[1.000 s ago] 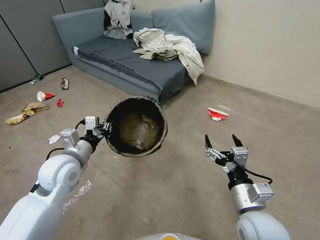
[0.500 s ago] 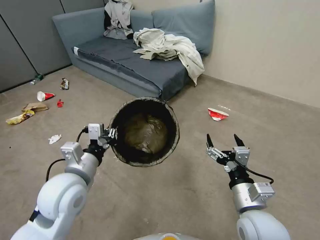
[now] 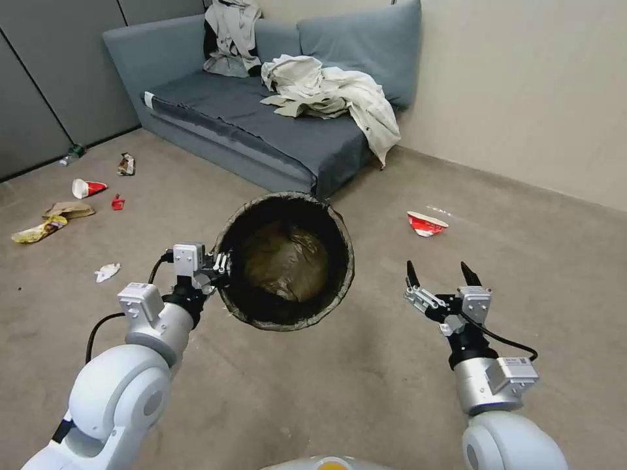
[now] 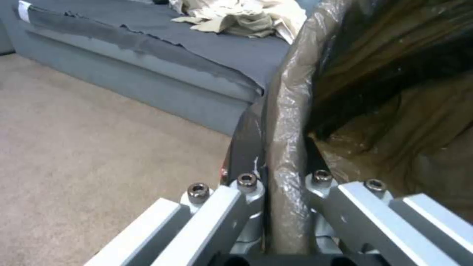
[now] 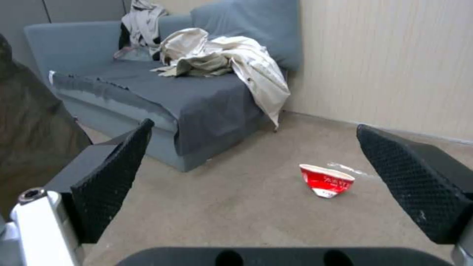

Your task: Pick up the trash can from the floor.

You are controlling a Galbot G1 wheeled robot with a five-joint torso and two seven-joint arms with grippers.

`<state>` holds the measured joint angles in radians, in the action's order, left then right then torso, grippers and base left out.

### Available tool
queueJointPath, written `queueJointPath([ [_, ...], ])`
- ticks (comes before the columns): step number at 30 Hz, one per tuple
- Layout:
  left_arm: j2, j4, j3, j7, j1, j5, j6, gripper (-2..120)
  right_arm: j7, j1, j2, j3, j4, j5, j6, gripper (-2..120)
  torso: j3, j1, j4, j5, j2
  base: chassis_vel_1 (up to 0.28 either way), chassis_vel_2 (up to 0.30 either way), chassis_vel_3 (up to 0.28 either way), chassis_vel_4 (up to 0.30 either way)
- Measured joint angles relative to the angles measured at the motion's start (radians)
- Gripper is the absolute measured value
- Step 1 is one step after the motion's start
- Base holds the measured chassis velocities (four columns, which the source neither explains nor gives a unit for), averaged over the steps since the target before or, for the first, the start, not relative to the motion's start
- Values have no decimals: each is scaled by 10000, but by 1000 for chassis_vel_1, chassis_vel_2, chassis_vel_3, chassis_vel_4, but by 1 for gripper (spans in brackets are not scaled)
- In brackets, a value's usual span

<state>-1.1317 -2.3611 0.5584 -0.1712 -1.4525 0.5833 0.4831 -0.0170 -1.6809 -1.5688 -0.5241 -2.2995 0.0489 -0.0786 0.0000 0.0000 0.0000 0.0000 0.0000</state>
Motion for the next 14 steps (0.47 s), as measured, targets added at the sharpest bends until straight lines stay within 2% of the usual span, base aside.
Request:
queueJointPath([
  [14,-64,-97,71,-31,-246,-141,48,1,0,-58,-13,2,-57,-41,21,100,0,0,0,0,0,0,0,0,0],
])
